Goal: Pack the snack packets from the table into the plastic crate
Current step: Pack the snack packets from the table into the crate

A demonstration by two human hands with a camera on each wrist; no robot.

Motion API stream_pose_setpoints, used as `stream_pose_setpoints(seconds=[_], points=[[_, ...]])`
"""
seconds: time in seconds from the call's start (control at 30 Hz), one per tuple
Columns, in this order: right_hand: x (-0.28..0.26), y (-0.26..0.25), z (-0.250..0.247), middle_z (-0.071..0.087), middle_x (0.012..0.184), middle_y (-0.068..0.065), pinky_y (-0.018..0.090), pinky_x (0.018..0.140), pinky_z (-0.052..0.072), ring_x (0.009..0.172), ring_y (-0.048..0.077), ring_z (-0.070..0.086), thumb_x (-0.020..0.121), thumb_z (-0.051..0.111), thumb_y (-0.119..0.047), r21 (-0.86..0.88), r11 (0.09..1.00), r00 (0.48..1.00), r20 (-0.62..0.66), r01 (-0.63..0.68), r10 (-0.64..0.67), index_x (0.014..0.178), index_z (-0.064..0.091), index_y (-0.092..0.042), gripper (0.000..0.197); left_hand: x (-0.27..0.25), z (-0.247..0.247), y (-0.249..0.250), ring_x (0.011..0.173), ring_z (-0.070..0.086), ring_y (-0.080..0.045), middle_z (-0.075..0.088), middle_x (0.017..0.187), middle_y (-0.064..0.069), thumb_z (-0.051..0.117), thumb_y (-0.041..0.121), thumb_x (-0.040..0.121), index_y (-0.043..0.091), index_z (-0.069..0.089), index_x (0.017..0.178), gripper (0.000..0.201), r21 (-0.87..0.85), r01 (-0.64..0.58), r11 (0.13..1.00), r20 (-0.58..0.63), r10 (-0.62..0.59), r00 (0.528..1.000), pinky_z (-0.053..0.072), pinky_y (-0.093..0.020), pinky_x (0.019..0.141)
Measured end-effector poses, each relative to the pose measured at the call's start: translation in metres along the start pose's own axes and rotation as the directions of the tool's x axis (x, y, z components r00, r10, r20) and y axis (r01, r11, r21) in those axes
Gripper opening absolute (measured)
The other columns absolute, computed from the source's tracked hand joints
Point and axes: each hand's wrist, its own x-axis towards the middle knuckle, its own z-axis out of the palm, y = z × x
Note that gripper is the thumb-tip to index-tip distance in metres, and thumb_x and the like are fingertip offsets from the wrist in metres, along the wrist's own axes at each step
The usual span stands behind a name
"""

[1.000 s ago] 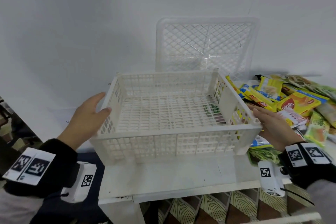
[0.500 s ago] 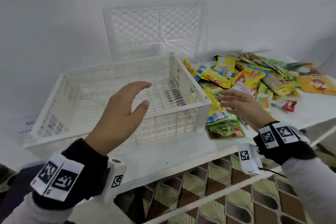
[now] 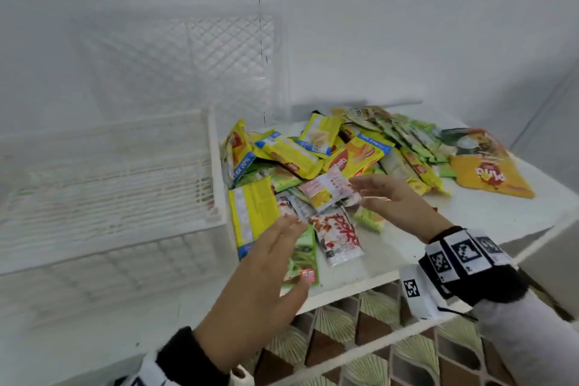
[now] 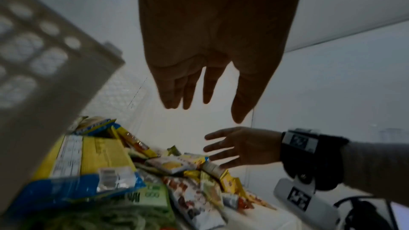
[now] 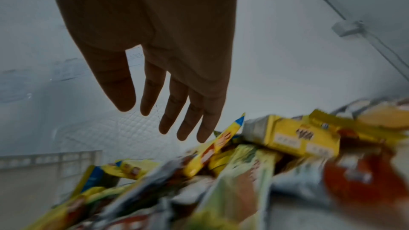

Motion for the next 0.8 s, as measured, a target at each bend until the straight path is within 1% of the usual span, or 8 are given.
stream_pose_setpoints(seconds=[0.03, 0.1, 0.17, 0.23, 0.37, 0.57, 0.63, 0.8], points=[[0.003, 0.008, -0.011, 0.06, 0.113, -0.01, 0.009, 0.086, 0.042, 0.109, 0.009, 0.054, 0.089, 0.059, -0.004, -0.051, 0.999, 1.0, 0.013, 0.014, -0.013, 0.115, 0.058, -0.025, 0.033, 0.008, 0.014, -0.004, 0.143, -0.007, 0.002, -0.002, 0.156, 0.017, 0.054, 0.037, 0.091, 0.046, 0.007, 0.14, 0.069, 0.031, 0.092, 0.995, 0.036, -0.093, 0.995, -0.002, -0.004, 0.107], [0.011, 0.02, -0.031, 0.058, 0.118, -0.009, 0.016, 0.089, 0.041, 0.113, 0.01, 0.05, 0.088, 0.06, -0.007, -0.15, 0.989, 0.999, 0.046, 0.016, -0.01, 0.122, 0.057, -0.023, 0.038, 0.021, 0.033, -0.013, 0.142, -0.022, -0.01, -0.025, 0.153, 0.01, 0.055, 0.047, 0.088, 0.036, -0.008, 0.147, 0.088, 0.183, 0.266, 0.946, 0.103, -0.287, 0.952, -0.004, -0.019, 0.114], [0.021, 0.027, -0.044, 0.056, 0.125, -0.008, 0.027, 0.093, 0.038, 0.116, 0.011, 0.048, 0.088, 0.06, -0.008, -0.238, 0.971, 0.996, 0.086, 0.027, -0.007, 0.128, 0.054, -0.024, 0.044, 0.034, 0.043, -0.019, 0.14, -0.029, -0.026, -0.037, 0.149, -0.004, 0.059, 0.058, 0.081, 0.026, -0.023, 0.146, 0.11, 0.325, 0.385, 0.864, 0.166, -0.453, 0.876, -0.002, -0.039, 0.117], [0.034, 0.029, -0.05, 0.054, 0.127, -0.008, 0.026, 0.093, 0.034, 0.118, 0.01, 0.046, 0.088, 0.058, -0.008, -0.27, 0.96, 0.991, 0.129, 0.071, -0.037, 0.13, 0.053, -0.025, 0.045, 0.043, 0.048, -0.026, 0.139, -0.029, -0.034, -0.038, 0.148, -0.014, 0.062, 0.064, 0.074, 0.02, -0.029, 0.144, 0.123, 0.414, 0.442, 0.796, 0.162, -0.542, 0.825, -0.001, -0.046, 0.116], [0.068, 0.022, -0.046, 0.051, 0.126, -0.014, 0.025, 0.095, 0.032, 0.119, 0.007, 0.044, 0.089, 0.056, -0.011, -0.295, 0.943, 0.975, 0.198, 0.156, -0.099, 0.128, 0.051, -0.029, 0.043, 0.055, 0.051, -0.034, 0.139, -0.026, -0.039, -0.037, 0.147, -0.021, 0.068, 0.066, 0.067, 0.015, -0.031, 0.142, 0.134, 0.475, 0.493, 0.729, 0.14, -0.616, 0.775, 0.001, -0.046, 0.117], [0.131, -0.002, -0.015, 0.041, 0.145, -0.003, 0.027, 0.102, 0.033, 0.131, 0.013, 0.038, 0.091, 0.056, -0.021, -0.436, 0.844, 0.932, 0.315, 0.312, -0.181, 0.137, 0.044, -0.026, 0.048, 0.065, 0.053, -0.044, 0.139, -0.027, -0.037, -0.039, 0.146, -0.018, 0.073, 0.059, 0.065, 0.02, -0.035, 0.14, 0.137, 0.476, 0.53, 0.702, 0.14, -0.656, 0.742, -0.002, -0.043, 0.116], [0.152, -0.012, -0.003, 0.034, 0.149, 0.001, 0.036, 0.107, 0.031, 0.136, 0.018, 0.032, 0.092, 0.055, -0.029, -0.524, 0.773, 0.9, 0.413, 0.358, -0.137, 0.143, 0.034, -0.026, 0.056, 0.068, 0.051, -0.047, 0.138, -0.029, -0.037, -0.04, 0.145, -0.018, 0.074, 0.057, 0.067, 0.02, -0.035, 0.139, 0.136, 0.488, 0.527, 0.695, 0.146, -0.661, 0.736, -0.004, -0.042, 0.116], [0.196, -0.036, 0.023, 0.021, 0.155, 0.008, 0.041, 0.111, 0.027, 0.139, 0.027, 0.026, 0.088, 0.056, -0.049, -0.681, 0.565, 0.823, 0.568, 0.466, 0.007, 0.15, 0.014, -0.02, 0.081, 0.074, 0.047, -0.053, 0.137, -0.032, -0.034, -0.045, 0.142, -0.016, 0.075, 0.057, 0.065, 0.02, -0.044, 0.13, 0.141, 0.488, 0.517, 0.703, 0.172, -0.658, 0.733, -0.005, -0.041, 0.116]])
